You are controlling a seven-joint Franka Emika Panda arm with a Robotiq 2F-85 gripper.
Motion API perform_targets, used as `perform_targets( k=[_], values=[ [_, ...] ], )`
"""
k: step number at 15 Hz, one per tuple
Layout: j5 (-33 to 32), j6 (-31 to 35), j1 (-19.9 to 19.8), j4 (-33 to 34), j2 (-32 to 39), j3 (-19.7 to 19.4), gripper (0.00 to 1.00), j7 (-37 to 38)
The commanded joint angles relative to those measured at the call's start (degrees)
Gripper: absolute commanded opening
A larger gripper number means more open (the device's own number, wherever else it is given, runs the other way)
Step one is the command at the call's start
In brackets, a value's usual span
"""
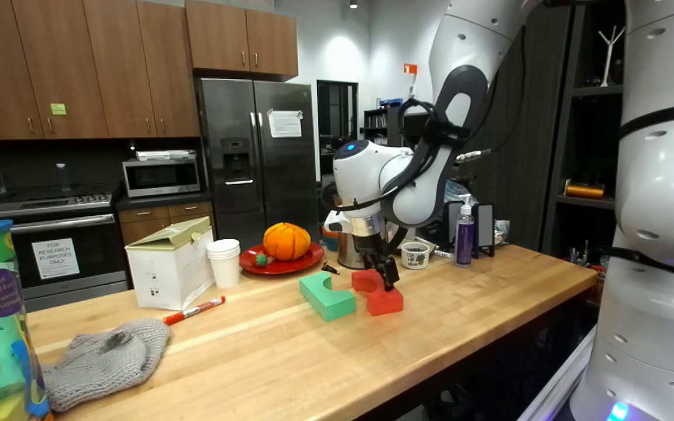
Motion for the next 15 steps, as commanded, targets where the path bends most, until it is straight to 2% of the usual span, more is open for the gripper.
perform_targets(
  k=[1,15],
  values=[
    [-4.0,-1.2,-0.3,3.3,3.9,0.0,1.0,3.1],
    [-5.0,-5.3,-0.1,10.8,8.9,1.2,1.0,1.8]
  ],
)
